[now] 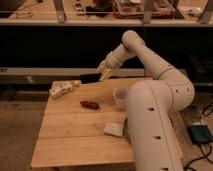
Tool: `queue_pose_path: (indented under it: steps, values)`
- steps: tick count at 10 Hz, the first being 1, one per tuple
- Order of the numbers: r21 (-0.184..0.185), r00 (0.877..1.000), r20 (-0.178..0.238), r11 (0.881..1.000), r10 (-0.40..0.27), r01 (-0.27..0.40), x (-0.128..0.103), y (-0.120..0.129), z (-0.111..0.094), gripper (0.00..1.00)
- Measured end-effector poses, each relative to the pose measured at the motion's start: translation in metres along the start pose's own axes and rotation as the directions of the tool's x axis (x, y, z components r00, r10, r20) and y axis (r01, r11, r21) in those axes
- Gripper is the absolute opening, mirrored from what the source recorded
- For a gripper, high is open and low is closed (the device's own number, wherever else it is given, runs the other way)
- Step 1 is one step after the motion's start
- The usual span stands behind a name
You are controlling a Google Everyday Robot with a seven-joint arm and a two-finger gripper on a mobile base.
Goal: Place the eraser in the ceramic cup
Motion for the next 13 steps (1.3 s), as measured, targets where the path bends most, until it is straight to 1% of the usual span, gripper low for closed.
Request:
queue_pose_path:
  steps: [3, 5, 8, 9, 13]
  values:
    - [0.009, 1.0, -0.006, 1.0, 0.008, -0.008, 0.006, 0.002, -0.005, 0.0]
    - [0.023, 1.0, -0.016, 1.0, 0.02, -0.019, 0.013, 0.003, -0.011, 0.0]
    - [0.056, 0.996, -0.05, 0.996, 0.07, -0.068, 0.038, 0.009, -0.029, 0.0]
    - [0.074, 0.993, -0.064, 0.993, 0.097, -0.092, 0.05, 0.013, -0.039, 0.0]
    - [0.122, 0.981, -0.099, 0.981, 0.165, -0.153, 0.076, 0.028, -0.065, 0.0]
